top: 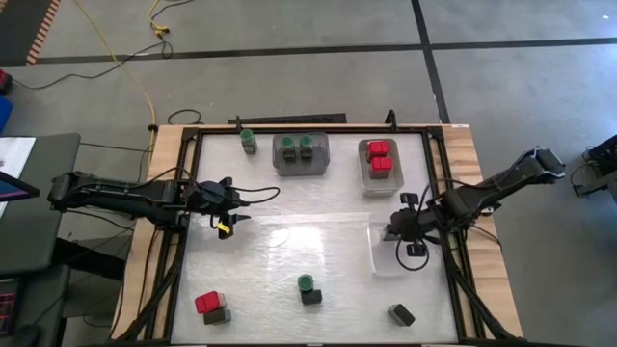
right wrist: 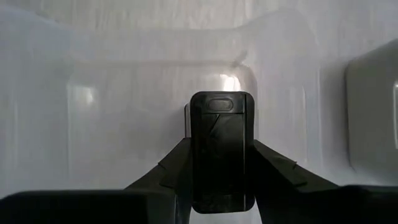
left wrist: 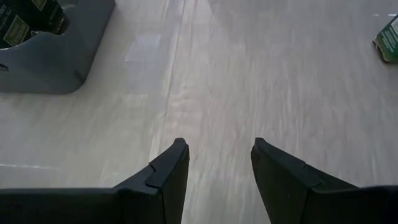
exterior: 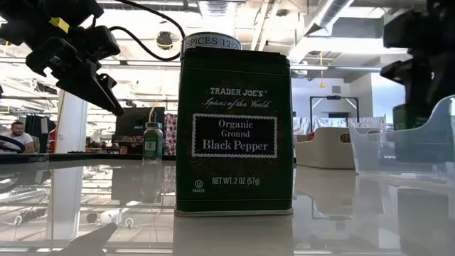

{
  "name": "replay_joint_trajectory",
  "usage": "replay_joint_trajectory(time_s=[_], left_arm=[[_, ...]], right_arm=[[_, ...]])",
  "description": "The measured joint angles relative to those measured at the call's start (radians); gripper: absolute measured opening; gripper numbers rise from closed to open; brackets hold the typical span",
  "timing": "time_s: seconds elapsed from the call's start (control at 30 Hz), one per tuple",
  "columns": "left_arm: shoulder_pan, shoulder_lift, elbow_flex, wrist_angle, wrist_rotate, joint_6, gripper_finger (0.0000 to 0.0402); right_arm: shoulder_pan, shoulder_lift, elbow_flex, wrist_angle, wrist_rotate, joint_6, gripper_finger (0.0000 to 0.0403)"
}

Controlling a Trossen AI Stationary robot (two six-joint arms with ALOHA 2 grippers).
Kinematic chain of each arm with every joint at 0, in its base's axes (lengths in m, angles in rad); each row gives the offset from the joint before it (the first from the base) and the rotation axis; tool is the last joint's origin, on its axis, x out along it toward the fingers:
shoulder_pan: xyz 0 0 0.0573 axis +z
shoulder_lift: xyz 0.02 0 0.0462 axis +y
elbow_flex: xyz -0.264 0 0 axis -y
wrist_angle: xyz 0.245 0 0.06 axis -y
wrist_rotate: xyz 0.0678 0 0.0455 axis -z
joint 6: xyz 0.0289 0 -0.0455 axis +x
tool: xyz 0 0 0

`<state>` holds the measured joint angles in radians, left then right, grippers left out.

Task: Sort spices by type
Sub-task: Put the center black seasoning can into the white transparent bin

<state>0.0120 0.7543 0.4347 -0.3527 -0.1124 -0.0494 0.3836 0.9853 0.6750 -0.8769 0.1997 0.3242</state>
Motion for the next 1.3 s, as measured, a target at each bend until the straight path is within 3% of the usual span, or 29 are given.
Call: replay_joint_trajectory(time_s=[0.43, 0.87, 1.3], left_arm=[[0.000, 0.000, 0.000, 0.003, 0.000, 0.000, 0.0167], [0.000, 0.000, 0.000, 0.002, 0.000, 0.000, 0.0167], [0.000, 0.000, 0.000, 0.003, 0.000, 0.000, 0.0167]], right_arm=[[-0.106, 0.020, 0.001, 0.025, -0.012, -0.010, 0.0152], [-0.105, 0.098, 0.003, 0.031, -0.015, -0.018, 0.0177], [-0.105, 0.068, 0.001, 0.024, -0.018, -0.018, 0.0179]])
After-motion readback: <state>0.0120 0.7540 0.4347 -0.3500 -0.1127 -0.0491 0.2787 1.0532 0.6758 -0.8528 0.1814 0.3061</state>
